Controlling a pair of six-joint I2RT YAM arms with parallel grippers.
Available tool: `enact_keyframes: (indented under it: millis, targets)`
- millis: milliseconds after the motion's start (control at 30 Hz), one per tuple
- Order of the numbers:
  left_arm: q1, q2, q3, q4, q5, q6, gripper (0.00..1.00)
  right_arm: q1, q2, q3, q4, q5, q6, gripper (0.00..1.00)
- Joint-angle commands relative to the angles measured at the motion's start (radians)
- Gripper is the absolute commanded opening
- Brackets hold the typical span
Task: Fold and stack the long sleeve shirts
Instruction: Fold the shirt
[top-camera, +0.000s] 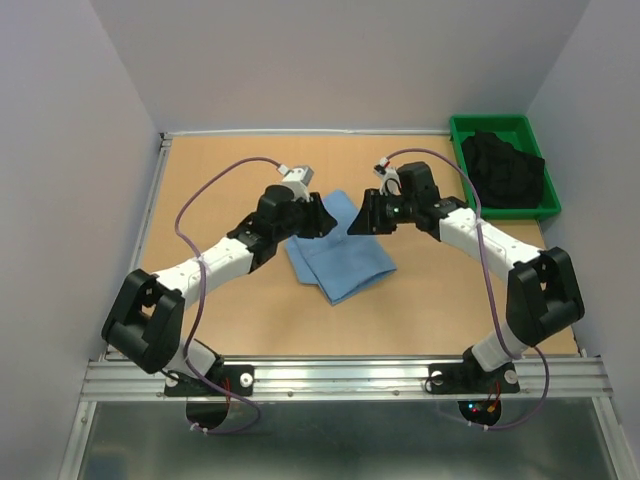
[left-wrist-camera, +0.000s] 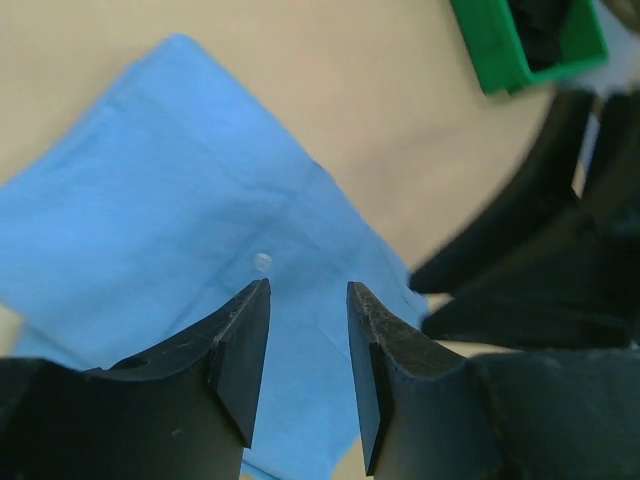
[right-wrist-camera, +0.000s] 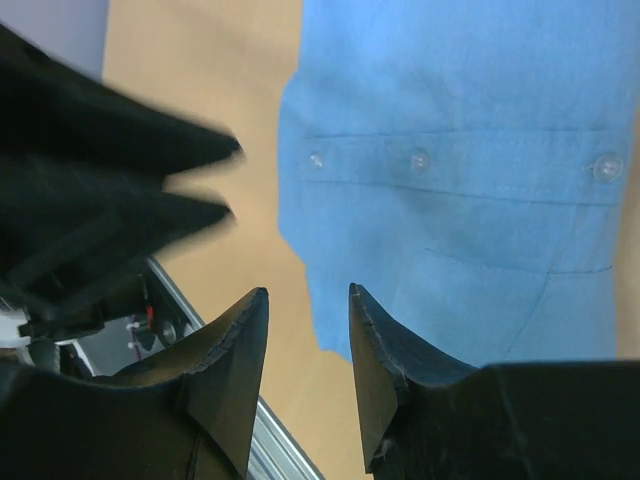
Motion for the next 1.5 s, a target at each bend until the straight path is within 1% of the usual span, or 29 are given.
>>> enact_keyframes:
  millis: [0,133,233,333,467,533,667,767,867,900,1067,1167,1267,1333,1400,1467]
  targets:
    - [-0.086,0.002,-0.06,-0.032,0.064,0.103,0.48,0.002,0.018,0.091,0.004,-0.077,0.028,0.43]
    - [-0.141,0.077,-0.066,-0.06,0.094,0.132,0.47,0.002,0.088,0.099,0.012,-0.089,0.028,0.43]
    - [-0.166,0.152,-0.063,-0.093,0.101,0.129,0.45,-0.001,0.118,0.055,0.027,-0.099,0.024,0.42]
    - [-0.171,0.21,-0.066,-0.123,0.104,0.115,0.43,-0.024,0.153,-0.031,0.081,-0.109,0.019,0.42]
    - [-0.169,0.235,-0.07,-0.199,0.071,0.105,0.38,-0.088,0.207,-0.154,0.147,-0.143,0.005,0.4]
    - [-0.166,0.246,-0.07,-0.228,0.062,0.105,0.38,-0.117,0.23,-0.209,0.159,-0.142,-0.006,0.4]
    - [-0.158,0.253,-0.089,-0.264,0.054,0.098,0.38,-0.232,0.256,-0.269,0.164,-0.129,-0.032,0.37]
    - [-0.157,0.249,-0.093,-0.262,0.063,0.105,0.38,-0.271,0.224,-0.265,0.162,-0.142,-0.042,0.36]
    - [-0.157,0.244,-0.083,-0.264,0.078,0.117,0.38,-0.269,0.167,-0.24,0.158,-0.207,-0.024,0.36]
    - [-0.157,0.238,-0.079,-0.262,0.087,0.124,0.38,-0.268,0.153,-0.223,0.158,-0.25,-0.018,0.36]
    - [-0.157,0.204,-0.071,-0.259,0.101,0.144,0.4,-0.213,0.078,-0.19,0.159,-0.307,0.01,0.36]
    - [-0.157,0.193,-0.071,-0.259,0.106,0.155,0.41,-0.171,0.095,-0.183,0.161,-0.32,0.008,0.36]
    - [-0.157,0.2,-0.063,-0.265,0.098,0.157,0.41,-0.116,0.148,-0.208,0.176,-0.318,0.005,0.35]
    - [-0.155,0.209,-0.057,-0.265,0.095,0.157,0.41,-0.102,0.191,-0.229,0.188,-0.31,-0.004,0.34]
    - [-0.157,0.219,-0.05,-0.265,0.091,0.16,0.41,-0.099,0.226,-0.268,0.19,-0.298,-0.027,0.32]
    - [-0.155,0.224,-0.047,-0.287,0.088,0.164,0.41,-0.101,0.237,-0.3,0.188,-0.275,-0.054,0.3]
